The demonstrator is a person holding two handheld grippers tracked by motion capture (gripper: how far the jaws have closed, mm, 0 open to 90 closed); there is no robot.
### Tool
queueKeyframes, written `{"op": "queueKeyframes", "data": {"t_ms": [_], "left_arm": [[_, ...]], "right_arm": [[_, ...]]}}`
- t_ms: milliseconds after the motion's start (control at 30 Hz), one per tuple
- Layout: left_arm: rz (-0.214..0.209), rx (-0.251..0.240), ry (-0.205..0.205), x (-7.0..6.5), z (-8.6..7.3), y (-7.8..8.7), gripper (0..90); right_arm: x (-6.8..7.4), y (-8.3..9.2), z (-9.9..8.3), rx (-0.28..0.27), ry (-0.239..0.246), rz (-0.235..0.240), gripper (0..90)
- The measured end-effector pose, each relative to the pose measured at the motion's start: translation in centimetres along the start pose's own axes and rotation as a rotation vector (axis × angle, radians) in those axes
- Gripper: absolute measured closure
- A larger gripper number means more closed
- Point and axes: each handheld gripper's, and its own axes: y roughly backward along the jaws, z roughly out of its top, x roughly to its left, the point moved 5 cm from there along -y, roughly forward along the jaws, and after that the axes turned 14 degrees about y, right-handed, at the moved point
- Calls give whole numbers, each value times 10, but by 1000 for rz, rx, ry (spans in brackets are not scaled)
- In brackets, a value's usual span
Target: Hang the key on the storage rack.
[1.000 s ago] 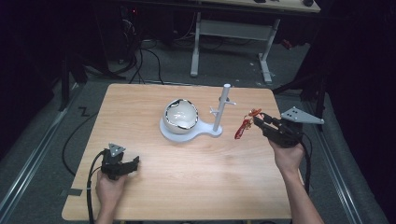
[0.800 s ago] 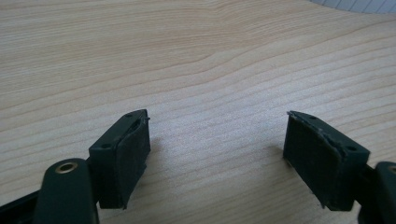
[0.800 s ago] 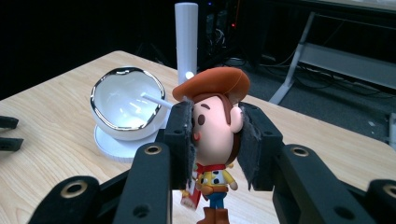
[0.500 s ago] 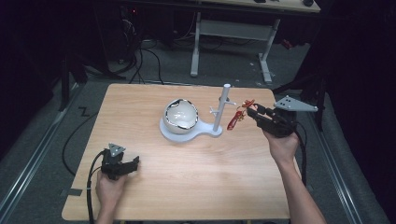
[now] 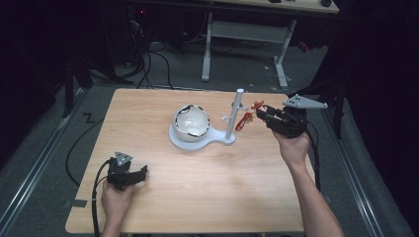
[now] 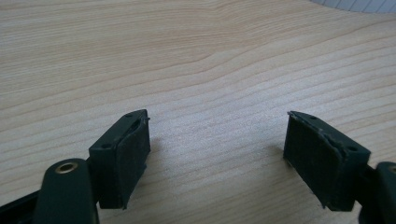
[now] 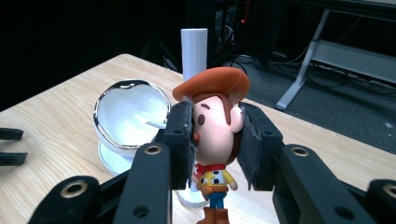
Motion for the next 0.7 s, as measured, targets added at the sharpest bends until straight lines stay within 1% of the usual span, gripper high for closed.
{"op": "queueKeyframes", "data": {"t_ms": [133, 300, 433, 567, 700], "left_arm": [[0, 0, 0, 0, 0, 0, 232], [-1, 0, 1, 0, 0, 0, 233], [-1, -1, 2, 0, 0, 0, 233], [-2, -1, 2, 0, 0, 0, 234], [-2, -1, 2, 0, 0, 0, 234]], "right_arm": [[-1, -3, 0, 10, 6, -1, 670], [-5, -7, 0, 19, -9, -3, 671], [-5, -8, 2, 24, -7, -4, 671], [-6, -13, 3, 30, -7, -2, 671], [-3, -18, 3, 37, -5, 1, 671]]}}
